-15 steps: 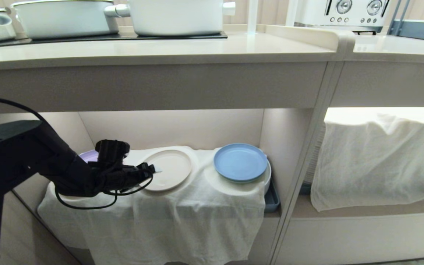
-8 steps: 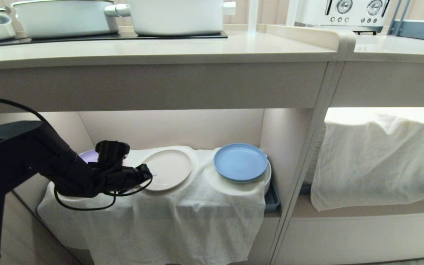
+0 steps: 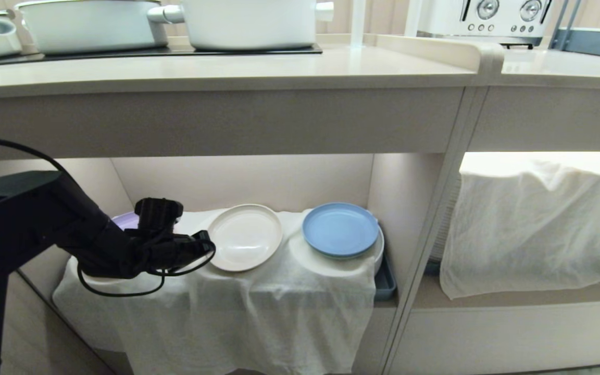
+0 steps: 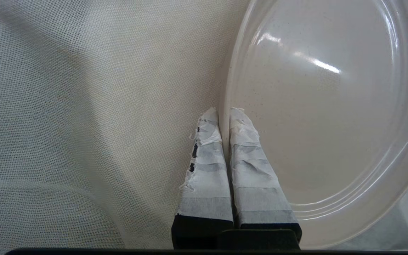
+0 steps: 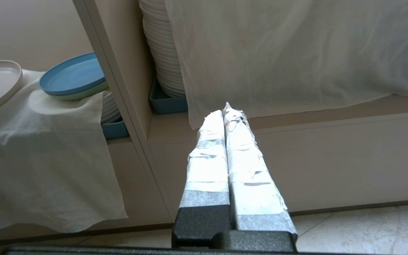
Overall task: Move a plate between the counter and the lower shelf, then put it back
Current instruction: Pick up the plate in the cupboard
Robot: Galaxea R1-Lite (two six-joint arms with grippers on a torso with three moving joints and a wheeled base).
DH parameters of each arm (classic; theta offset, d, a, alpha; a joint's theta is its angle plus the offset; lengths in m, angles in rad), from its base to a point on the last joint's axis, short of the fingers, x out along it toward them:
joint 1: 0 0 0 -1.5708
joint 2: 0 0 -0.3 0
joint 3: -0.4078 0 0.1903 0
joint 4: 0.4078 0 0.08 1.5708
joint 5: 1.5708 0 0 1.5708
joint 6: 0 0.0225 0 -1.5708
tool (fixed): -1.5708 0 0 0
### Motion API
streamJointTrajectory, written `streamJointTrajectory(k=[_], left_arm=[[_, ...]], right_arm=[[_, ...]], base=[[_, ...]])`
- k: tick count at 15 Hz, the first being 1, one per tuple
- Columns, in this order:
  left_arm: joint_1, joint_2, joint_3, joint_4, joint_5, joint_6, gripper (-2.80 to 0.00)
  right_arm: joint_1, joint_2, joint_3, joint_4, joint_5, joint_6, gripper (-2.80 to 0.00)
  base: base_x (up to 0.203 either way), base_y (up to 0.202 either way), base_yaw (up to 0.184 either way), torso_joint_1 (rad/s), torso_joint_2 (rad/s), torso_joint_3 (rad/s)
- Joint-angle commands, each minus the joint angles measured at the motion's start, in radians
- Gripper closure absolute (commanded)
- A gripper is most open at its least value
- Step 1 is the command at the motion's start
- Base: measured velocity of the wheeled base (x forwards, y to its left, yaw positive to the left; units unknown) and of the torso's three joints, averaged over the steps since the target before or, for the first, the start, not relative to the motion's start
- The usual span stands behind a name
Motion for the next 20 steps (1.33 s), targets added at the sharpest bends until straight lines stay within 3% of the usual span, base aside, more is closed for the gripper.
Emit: streamJointTrajectory(k=[1, 20], left_arm=[[0.002, -0.001, 0.0, -0.003, 0.0, -0.002, 0.0], [0.008, -0.079, 0.12, -0.05, 0.058, -0.007, 0.0]], right_arm=[[0.0, 0.001, 0.0, -0.001, 0.0, 0.0, 0.0], [0.0, 0.001, 0.0, 0.0, 0.0, 0.0, 0.0]], base=[[0.0, 0.0, 0.0, 0.0, 0.0, 0.0], [0.0, 0.0, 0.0, 0.0, 0.0, 0.0]])
